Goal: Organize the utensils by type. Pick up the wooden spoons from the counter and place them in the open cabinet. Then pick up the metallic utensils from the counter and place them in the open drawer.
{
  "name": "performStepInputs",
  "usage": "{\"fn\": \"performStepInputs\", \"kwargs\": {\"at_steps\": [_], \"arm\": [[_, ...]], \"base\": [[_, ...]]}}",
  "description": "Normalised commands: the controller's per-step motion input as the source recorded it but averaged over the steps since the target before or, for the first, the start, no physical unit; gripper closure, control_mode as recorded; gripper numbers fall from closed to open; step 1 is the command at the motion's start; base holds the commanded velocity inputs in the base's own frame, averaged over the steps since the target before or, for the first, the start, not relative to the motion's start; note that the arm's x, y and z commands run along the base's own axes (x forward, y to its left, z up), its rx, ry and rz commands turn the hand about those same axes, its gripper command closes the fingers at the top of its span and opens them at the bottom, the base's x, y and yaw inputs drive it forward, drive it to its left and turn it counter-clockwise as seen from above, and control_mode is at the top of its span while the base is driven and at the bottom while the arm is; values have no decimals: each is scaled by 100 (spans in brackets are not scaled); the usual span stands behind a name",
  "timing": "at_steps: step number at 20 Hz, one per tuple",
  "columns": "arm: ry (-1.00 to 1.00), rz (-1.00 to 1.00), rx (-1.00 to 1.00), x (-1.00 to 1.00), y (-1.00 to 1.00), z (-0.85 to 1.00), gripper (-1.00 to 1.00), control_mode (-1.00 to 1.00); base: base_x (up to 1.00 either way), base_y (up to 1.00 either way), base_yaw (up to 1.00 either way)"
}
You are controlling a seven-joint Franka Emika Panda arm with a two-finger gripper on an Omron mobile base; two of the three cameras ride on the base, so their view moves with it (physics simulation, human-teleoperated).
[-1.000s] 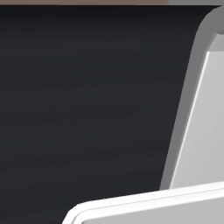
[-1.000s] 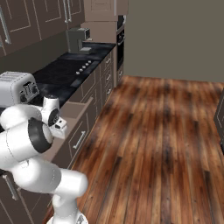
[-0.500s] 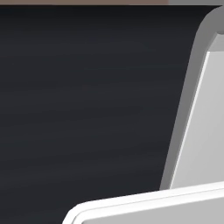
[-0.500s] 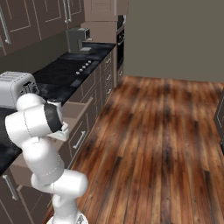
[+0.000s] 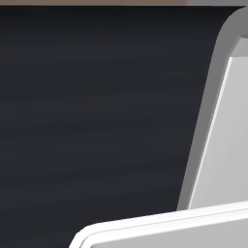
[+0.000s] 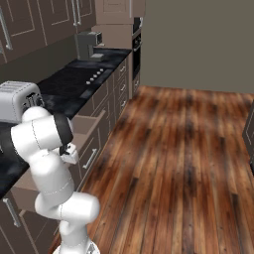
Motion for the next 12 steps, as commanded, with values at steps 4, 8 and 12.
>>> {"fn": "performStepInputs", "kwargs": {"at_steps": [4,8,12], "arm": [[-7,0,-1,1,0,-33,100,-100],[0,0,0,2,0,-13,100,-100],[0,0,0,0,-4,0,100,-100]], "base": [[0,0,0],[0,0,0],[0,0,0]]}}
